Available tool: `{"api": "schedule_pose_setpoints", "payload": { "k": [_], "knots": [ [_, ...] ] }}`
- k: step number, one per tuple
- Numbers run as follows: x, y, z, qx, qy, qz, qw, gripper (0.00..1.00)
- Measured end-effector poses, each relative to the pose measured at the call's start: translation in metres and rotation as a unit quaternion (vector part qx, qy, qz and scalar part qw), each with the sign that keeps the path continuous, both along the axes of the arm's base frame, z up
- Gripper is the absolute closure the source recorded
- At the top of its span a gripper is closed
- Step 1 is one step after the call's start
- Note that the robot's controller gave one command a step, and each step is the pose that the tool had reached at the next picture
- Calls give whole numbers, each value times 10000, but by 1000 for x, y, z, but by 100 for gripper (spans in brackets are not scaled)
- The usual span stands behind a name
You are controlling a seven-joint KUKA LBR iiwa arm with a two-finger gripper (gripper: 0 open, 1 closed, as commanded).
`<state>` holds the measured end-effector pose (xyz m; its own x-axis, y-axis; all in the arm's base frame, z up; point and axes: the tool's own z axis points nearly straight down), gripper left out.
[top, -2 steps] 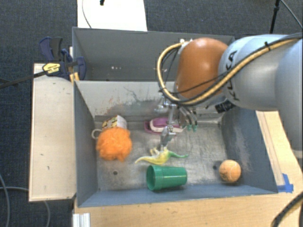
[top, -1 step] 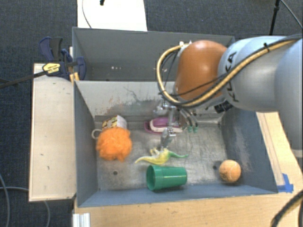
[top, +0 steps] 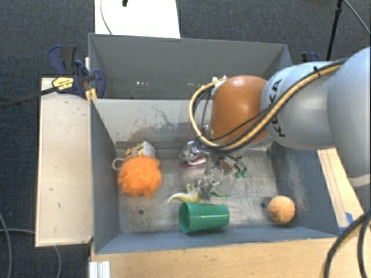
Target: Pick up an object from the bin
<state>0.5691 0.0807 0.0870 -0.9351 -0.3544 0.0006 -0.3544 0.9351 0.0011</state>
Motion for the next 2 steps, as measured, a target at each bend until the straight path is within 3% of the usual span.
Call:
{"api": "schedule_pose_setpoints", "payload": {
  "k": [1, 2],
  "knots": [
    [-5, -4, 35, 4, -19, -73, 10000, 0],
    [-7, -2, 1, 8, -39, -461, 9989, 0]
  ]
}}
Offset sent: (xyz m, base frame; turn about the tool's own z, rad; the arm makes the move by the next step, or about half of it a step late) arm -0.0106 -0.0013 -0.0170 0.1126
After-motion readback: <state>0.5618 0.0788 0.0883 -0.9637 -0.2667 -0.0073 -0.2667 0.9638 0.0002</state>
